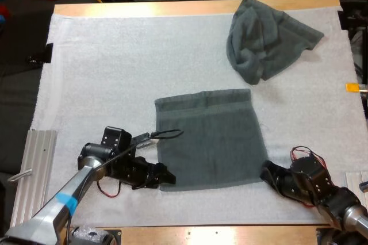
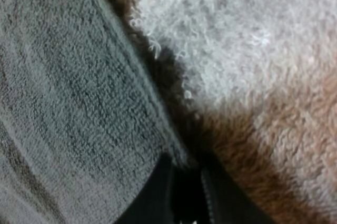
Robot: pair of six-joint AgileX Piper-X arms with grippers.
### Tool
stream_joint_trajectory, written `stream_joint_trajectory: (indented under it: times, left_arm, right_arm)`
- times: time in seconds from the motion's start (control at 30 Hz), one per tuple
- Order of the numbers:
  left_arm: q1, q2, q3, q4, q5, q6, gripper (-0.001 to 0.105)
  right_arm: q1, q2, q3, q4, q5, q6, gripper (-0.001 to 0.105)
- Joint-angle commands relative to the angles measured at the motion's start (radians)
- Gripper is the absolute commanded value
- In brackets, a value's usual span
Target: Pick towel from pile, fold and stack
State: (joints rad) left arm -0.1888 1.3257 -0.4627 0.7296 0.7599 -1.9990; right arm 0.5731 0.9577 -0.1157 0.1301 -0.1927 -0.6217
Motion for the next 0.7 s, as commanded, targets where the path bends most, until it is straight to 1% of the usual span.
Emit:
stream_joint_trajectory:
  times: [0.0, 0.17, 0.33, 0.47, 0.53, 0.57, 0.67]
  left_arm:
    - [-0.006, 0.011, 0.0, -0.012, 0.018, 0.007, 0.063]
    - [-0.006, 0.057, 0.0, -0.014, 0.022, 0.007, 0.063]
    - [-0.006, 0.099, 0.0, -0.014, 0.069, 0.007, 0.063]
    - [-0.006, 0.111, 0.0, -0.014, 0.065, 0.007, 0.063]
    - [-0.006, 0.111, 0.0, -0.014, 0.063, 0.007, 0.057]
    - [-0.006, 0.111, 0.0, -0.014, 0.059, 0.007, 0.052]
    - [-0.006, 0.111, 0.0, -0.014, 0.025, 0.007, 0.032]
  right_arm:
    - [0.001, 0.005, 0.005, 0.004, -0.005, -0.002, 0.0]
    - [0.001, 0.005, 0.005, 0.004, -0.005, -0.002, 0.0]
    - [0.001, 0.005, 0.005, 0.004, -0.005, -0.002, 0.0]
    - [0.001, 0.005, 0.005, 0.004, -0.006, -0.002, 0.0]
    - [0.001, 0.005, 0.005, 0.004, -0.012, -0.002, 0.0]
    - [0.001, 0.005, 0.005, 0.004, -0.013, -0.002, 0.0]
    - [0.001, 0.005, 0.005, 0.004, -0.013, -0.002, 0.0]
